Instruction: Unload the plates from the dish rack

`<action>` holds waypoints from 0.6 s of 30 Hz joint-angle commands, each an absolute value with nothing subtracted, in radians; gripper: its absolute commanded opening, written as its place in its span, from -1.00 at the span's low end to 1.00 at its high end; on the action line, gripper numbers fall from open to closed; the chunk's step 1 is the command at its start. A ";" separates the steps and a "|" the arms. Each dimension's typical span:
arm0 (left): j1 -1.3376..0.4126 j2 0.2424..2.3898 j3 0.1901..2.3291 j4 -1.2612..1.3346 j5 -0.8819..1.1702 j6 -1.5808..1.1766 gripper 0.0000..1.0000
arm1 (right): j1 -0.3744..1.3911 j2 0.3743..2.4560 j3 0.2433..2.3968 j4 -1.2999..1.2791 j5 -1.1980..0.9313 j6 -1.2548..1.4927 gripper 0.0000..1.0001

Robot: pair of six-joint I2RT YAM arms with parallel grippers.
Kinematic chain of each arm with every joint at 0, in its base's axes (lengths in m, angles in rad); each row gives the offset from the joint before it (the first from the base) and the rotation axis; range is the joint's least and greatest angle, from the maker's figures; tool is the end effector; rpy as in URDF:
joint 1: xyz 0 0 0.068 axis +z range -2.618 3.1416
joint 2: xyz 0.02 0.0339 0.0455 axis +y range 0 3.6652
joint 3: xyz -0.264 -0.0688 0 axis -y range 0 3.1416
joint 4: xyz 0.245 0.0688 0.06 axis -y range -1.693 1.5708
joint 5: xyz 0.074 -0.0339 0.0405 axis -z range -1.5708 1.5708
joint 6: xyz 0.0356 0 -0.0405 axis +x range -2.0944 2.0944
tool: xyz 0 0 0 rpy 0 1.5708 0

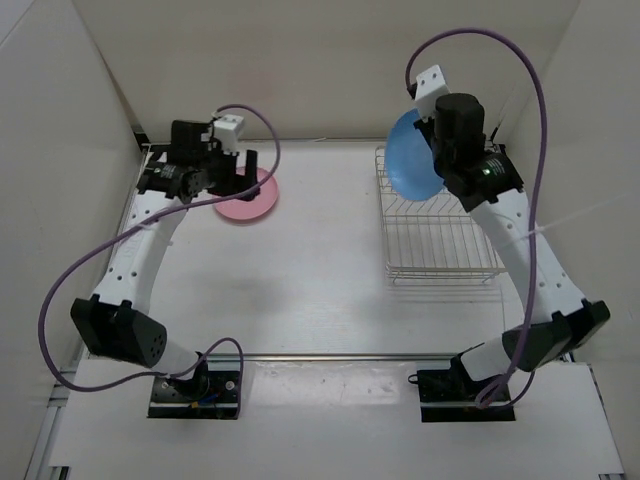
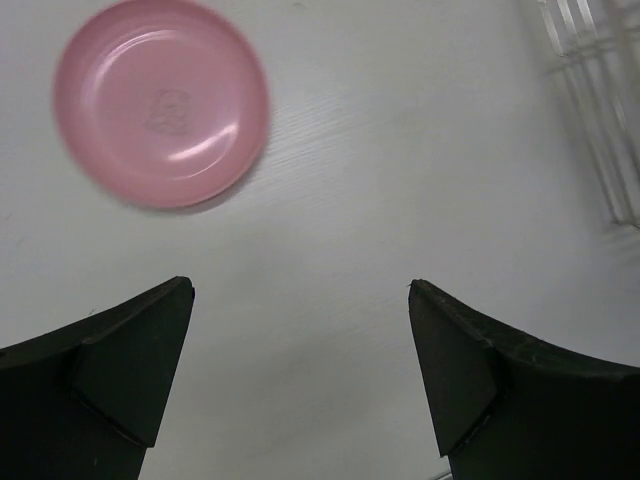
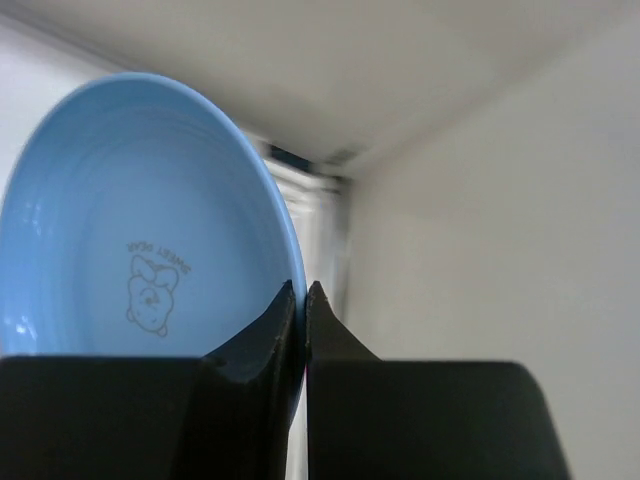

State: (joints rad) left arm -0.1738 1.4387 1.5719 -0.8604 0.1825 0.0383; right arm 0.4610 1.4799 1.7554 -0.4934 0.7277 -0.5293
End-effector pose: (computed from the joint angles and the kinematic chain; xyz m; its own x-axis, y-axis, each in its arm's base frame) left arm 0.2959 -0.0585 0.3947 -0.6427 0.1511 -0.7511 0.3284 0.9400 -0.0920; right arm 0.2915 0.1183 0.4791 -0.2931 -0.5666 -0.7701 0.1176 0.7780 -0.6171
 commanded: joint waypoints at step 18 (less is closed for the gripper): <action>-0.624 1.781 1.976 -0.966 0.368 0.087 0.95 | 0.471 1.348 1.703 -0.859 -0.190 -0.339 -0.99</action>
State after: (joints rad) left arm -0.6060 1.7912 1.9392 -0.9417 0.3576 0.0784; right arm 0.4725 1.3716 1.6829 -0.8768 -0.1642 -0.3573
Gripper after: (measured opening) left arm 0.980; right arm 0.033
